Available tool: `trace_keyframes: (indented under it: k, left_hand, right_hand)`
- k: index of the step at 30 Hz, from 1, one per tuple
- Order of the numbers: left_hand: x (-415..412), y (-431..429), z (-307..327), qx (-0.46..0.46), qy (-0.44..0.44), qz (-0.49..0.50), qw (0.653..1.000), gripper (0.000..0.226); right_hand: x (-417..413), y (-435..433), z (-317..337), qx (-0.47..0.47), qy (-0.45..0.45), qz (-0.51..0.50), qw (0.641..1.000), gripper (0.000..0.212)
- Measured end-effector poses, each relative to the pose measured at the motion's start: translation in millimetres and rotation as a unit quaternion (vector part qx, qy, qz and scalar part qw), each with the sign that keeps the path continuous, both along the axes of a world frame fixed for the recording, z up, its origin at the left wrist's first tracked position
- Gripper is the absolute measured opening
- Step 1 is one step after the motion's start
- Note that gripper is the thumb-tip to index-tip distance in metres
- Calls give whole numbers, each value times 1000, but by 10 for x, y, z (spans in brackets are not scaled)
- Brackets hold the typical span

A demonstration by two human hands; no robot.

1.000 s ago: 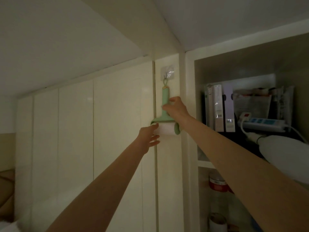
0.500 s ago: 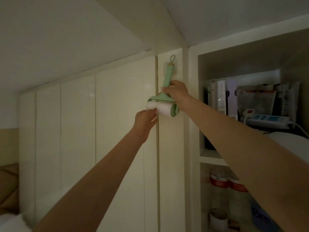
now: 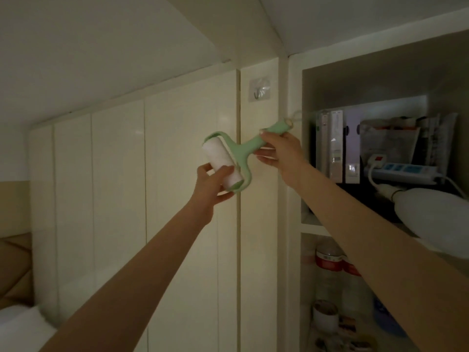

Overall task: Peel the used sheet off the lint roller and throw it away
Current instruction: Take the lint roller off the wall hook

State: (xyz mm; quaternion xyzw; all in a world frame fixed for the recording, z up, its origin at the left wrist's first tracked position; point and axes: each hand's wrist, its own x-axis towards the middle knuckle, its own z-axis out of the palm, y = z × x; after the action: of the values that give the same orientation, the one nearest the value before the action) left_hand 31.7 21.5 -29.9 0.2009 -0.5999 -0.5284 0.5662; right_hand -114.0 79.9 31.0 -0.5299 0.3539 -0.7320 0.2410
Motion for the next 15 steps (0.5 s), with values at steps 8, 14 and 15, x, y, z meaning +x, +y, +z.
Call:
trace_keyframes:
  k: [8,14,15]
  left_hand:
    - [423,-24,-523,46,78,58,994,51]
    - [390,156,-684,40,154,82,984,36]
    - [366,201,-723,26,149,84,985,30]
  right_hand:
    - [-258,315,-898,80,-14,123,989,31]
    - [-23,450,-1497,196,141,172,955,39]
    - [41,472,-1565,199,150,174,953,37]
